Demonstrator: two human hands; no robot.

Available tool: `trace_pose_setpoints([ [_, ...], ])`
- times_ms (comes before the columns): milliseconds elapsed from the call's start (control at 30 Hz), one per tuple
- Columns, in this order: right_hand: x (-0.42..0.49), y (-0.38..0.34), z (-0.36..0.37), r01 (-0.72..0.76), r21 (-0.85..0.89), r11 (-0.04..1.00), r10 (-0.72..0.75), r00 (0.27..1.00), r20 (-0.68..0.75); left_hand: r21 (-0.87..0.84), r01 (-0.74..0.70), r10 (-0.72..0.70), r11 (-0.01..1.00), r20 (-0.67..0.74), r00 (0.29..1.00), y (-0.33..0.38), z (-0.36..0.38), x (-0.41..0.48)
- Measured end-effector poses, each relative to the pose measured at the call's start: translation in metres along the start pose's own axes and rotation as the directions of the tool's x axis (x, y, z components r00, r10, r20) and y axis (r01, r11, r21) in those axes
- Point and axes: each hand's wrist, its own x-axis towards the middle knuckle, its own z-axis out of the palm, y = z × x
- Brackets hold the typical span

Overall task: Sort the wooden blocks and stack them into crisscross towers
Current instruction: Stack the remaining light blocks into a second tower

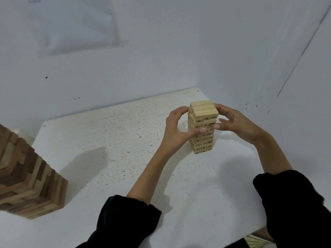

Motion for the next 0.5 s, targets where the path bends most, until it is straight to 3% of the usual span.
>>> trace_pose_setpoints([
  [67,-0.005,-0.003,0.002,-0.001,0.043,0.999,0.003,0.998,-0.059,-0.040,0.029,-0.029,0.999,-0.012,0.999,0.005,0.000,-0.005],
  [233,-0.017,-0.017,0.021,-0.019,0.263,0.965,0.076,0.974,-0.211,-0.327,0.109,-0.108,0.939,0.022,0.994,0.024,0.008,-0.018],
  [500,-0.019,-0.029,0.041,-0.046,0.252,0.967,0.109,0.964,-0.242,-0.335,0.108,-0.057,0.936,0.159,0.986,0.034,0.022,-0.024],
])
